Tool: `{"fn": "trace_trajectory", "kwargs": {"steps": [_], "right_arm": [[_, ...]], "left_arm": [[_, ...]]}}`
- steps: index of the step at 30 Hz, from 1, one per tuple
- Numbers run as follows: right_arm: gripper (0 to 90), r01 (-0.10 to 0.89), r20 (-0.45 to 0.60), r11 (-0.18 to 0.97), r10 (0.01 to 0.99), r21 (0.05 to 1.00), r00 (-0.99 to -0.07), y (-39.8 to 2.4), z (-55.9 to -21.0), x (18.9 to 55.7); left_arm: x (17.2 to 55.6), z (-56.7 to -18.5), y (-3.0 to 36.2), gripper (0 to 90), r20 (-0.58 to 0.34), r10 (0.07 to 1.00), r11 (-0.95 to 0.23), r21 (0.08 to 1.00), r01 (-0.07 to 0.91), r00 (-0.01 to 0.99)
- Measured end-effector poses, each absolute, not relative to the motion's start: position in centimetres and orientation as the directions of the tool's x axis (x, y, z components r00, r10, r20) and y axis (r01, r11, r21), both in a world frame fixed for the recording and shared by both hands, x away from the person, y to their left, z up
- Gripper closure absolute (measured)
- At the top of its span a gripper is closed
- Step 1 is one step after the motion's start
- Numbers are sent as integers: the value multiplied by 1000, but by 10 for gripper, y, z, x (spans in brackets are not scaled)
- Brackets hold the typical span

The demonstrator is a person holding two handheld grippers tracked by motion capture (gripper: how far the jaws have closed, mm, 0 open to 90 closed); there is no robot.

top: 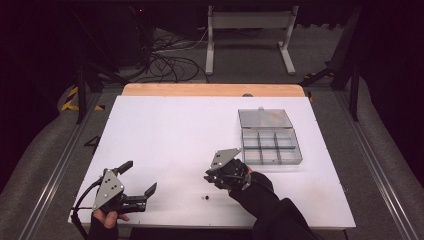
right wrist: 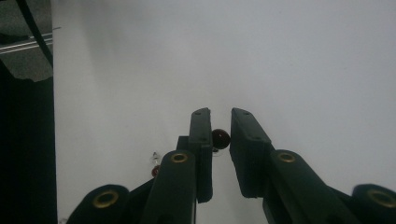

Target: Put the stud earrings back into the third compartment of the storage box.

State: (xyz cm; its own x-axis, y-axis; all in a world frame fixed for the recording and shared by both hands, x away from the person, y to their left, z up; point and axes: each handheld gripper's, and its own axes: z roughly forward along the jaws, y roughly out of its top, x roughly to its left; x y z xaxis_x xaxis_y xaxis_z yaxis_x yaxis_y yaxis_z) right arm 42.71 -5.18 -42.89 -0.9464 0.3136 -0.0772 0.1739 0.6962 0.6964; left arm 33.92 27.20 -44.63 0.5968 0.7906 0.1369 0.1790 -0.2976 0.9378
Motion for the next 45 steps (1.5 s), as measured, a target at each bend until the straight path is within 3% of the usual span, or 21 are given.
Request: {"fn": "trace_trajectory", "kwargs": {"steps": [20, 45], "right_arm": [[793, 249, -104, 611, 483, 752, -869, -114, -392, 451], [793, 393, -83, 515, 679, 761, -729, -188, -384, 493]], "left_arm": [[339, -446, 272, 37, 133, 792, -294, 938, 181, 595], [339, -446, 272, 35, 132, 794, -295, 937, 185, 593]]}}
